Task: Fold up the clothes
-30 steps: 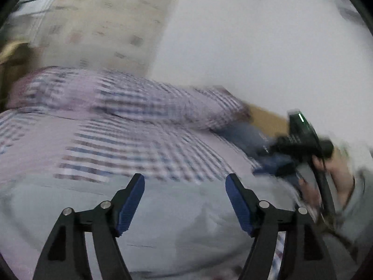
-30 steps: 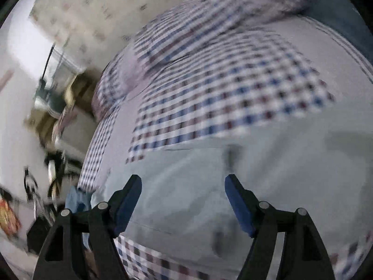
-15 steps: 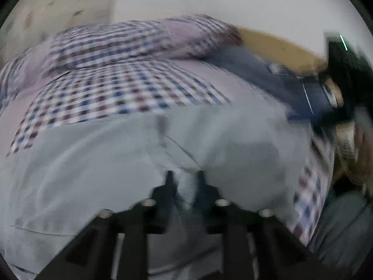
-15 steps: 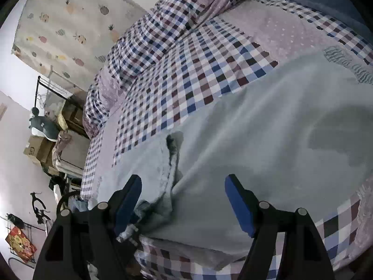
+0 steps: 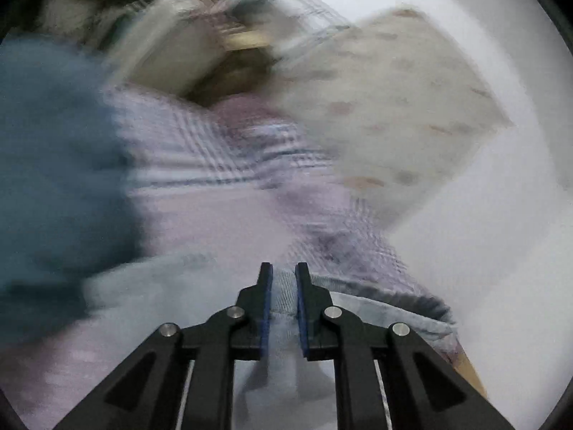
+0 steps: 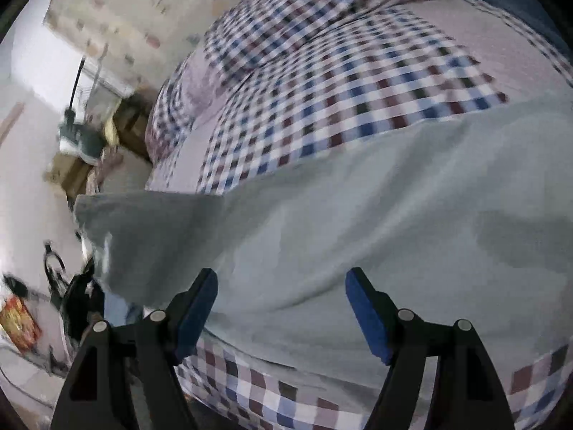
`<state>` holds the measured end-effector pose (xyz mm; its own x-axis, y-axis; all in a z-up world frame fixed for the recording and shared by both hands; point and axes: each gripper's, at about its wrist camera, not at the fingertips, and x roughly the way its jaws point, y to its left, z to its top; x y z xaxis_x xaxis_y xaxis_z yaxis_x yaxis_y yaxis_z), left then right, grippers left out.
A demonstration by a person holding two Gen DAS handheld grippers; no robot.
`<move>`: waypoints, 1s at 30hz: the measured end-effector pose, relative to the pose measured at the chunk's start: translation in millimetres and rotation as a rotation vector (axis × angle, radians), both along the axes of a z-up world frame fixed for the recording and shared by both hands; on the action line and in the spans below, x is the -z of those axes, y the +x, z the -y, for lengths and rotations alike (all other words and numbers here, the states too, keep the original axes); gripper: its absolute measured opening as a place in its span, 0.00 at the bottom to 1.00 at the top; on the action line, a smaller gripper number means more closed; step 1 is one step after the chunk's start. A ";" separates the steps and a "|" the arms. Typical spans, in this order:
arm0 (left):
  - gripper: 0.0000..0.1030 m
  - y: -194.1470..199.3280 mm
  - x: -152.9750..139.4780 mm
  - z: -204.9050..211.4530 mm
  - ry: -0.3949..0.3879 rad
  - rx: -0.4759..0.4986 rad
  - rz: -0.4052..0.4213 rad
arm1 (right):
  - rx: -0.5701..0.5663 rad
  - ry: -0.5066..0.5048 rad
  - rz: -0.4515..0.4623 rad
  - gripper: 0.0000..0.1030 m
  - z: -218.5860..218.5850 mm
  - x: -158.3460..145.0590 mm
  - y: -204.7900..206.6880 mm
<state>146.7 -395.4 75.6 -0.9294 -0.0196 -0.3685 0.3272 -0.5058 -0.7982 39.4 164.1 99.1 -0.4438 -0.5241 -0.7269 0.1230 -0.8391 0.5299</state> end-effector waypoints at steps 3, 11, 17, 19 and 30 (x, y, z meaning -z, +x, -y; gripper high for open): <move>0.24 4.1 42.9 34.5 0.138 -0.059 0.152 | -0.147 0.125 -0.088 0.75 55.8 5.1 13.3; 0.71 13.3 34.9 27.4 0.061 0.080 0.122 | -0.536 0.457 -0.322 0.75 199.6 21.4 51.5; 0.49 -17.9 32.5 7.0 -0.053 0.198 0.213 | -0.683 0.714 -0.375 0.36 248.7 65.0 60.8; 0.18 -23.2 39.8 5.5 -0.060 0.196 0.260 | -0.690 0.772 -0.363 0.02 250.6 75.9 54.4; 0.30 -12.5 59.9 47.2 0.078 0.033 0.265 | -0.925 0.833 -0.208 0.00 219.5 61.9 86.2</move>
<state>134.2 -442.6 15.8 -0.8001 0.0474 -0.5980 0.5139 -0.4601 -0.7240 125.6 -55.4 37.2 -0.3025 -0.1166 -0.9460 0.8587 -0.4641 -0.2174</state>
